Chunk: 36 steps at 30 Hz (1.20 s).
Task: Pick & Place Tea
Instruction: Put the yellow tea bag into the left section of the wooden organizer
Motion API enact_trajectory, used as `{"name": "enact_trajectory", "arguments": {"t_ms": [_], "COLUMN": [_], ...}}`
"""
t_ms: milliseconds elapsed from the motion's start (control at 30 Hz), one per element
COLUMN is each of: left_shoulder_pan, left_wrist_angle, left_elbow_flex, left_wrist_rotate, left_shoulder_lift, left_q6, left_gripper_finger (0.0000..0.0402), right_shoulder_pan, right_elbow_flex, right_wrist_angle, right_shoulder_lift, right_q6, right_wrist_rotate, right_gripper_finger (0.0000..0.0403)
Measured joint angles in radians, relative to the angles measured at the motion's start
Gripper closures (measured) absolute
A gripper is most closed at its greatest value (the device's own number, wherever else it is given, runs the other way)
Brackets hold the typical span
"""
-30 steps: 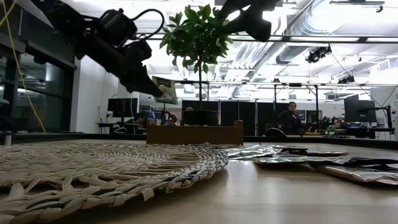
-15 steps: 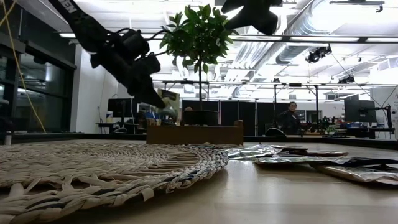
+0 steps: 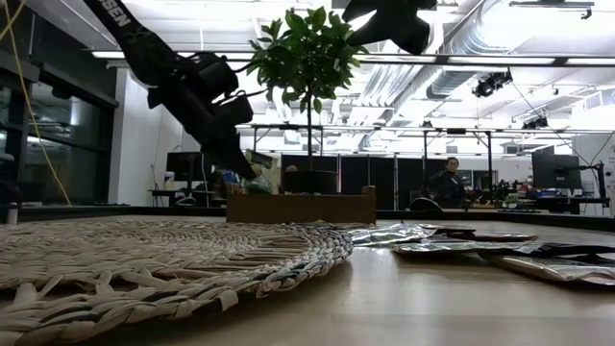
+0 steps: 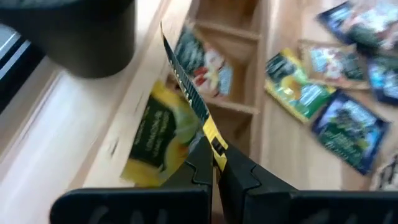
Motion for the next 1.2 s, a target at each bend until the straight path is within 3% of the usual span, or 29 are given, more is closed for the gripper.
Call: {"name": "enact_trajectory", "arguments": {"t_ms": [400,833,1200], "left_shoulder_pan": [-0.001,-0.001,-0.001], "left_wrist_angle": [0.014,0.011,0.003], "left_elbow_flex": [0.000,0.000,0.025], "left_wrist_rotate": [0.013,-0.076,-0.134], "left_shoulder_lift": [0.000,0.000,0.000], "left_q6": [-0.003,-0.038,-0.080], "left_gripper_finger": [0.0392,0.0251,0.0237], "right_shoulder_pan": [0.000,0.000,0.000], "right_elbow_flex": [0.000,0.000,0.000], "right_wrist_angle": [0.000,0.000,0.000], "right_shoulder_lift": [0.000,0.001,0.001], "right_q6": [-0.018,-0.018,-0.017], "right_wrist_rotate": [0.008,0.007,0.010], "right_gripper_finger": [0.0231,0.0231,0.0231]}}
